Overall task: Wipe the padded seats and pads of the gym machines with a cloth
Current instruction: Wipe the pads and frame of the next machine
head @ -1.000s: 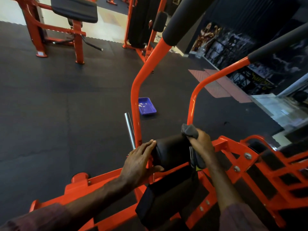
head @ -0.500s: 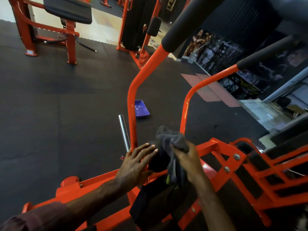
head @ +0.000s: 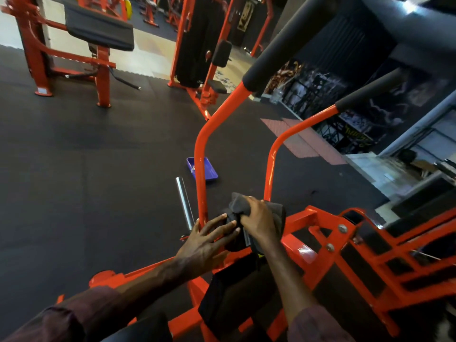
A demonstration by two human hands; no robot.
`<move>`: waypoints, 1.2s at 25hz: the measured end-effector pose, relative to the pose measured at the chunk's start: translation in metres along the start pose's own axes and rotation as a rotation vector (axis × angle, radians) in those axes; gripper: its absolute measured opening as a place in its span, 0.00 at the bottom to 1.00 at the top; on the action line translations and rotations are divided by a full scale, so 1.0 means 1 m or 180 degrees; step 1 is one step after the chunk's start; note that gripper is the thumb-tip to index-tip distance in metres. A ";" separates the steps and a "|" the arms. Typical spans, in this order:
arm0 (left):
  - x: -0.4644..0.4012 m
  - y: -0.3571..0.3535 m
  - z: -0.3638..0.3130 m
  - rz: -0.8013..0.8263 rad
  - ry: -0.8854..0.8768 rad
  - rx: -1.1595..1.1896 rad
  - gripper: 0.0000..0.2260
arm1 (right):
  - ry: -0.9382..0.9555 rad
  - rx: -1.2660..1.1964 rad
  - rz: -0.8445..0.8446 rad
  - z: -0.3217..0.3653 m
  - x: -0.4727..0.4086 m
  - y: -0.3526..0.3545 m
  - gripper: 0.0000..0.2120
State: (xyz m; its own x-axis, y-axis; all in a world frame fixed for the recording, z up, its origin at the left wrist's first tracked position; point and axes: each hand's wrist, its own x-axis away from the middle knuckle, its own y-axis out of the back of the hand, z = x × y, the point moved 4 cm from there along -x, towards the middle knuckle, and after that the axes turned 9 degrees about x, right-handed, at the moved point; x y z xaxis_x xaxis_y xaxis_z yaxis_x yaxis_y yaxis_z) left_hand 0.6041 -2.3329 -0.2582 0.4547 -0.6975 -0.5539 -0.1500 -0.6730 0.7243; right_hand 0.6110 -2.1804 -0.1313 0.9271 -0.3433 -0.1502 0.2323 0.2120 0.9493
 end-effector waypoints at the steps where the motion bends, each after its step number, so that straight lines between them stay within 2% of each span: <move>1: -0.001 0.003 0.000 0.0049 -0.0012 0.0042 0.33 | 0.0056 -0.0075 -0.0001 0.012 0.009 0.001 0.23; 4: -0.002 0.013 0.002 0.0321 -0.0060 0.0243 0.28 | 0.0112 -0.0387 -0.0056 0.034 0.030 -0.001 0.22; 6: 0.000 0.026 0.008 0.0619 -0.0191 0.0323 0.30 | -0.0071 -0.0654 0.0036 0.037 0.041 -0.002 0.23; 8: 0.004 0.043 0.017 0.0870 -0.0428 0.0227 0.34 | -0.0294 -0.1211 0.0063 0.036 0.054 0.003 0.17; 10: 0.012 0.064 0.024 0.1087 -0.0506 0.0072 0.32 | -0.0486 -0.1742 0.0197 0.034 0.063 0.014 0.11; 14: 0.038 0.121 0.040 0.1607 0.0015 -0.0423 0.22 | -0.0060 -0.1614 0.0690 0.057 0.065 0.042 0.12; 18: 0.081 0.202 0.057 0.1978 0.0968 -0.0921 0.26 | 0.0514 -0.1514 0.1084 0.118 0.065 0.047 0.12; 23: 0.180 0.326 0.044 0.1437 0.1920 -0.1364 0.30 | 0.1597 -0.1206 0.1491 0.225 0.108 0.024 0.18; 28: 0.309 0.447 -0.022 0.0864 0.2674 -0.1850 0.30 | 0.2431 -0.0220 0.1161 0.342 0.188 -0.019 0.26; 30: 0.362 0.486 -0.048 0.0766 0.2942 -0.1909 0.29 | 0.2677 -0.0138 0.1074 0.388 0.224 -0.037 0.26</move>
State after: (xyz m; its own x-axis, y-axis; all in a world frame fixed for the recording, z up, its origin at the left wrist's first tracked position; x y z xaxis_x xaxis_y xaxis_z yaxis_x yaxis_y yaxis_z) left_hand 0.7379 -2.9007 -0.0876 0.9838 -0.1756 -0.0369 0.0112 -0.1450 0.9894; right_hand 0.6956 -2.6203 -0.0923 0.8527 0.5213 -0.0343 -0.0956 0.2202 0.9708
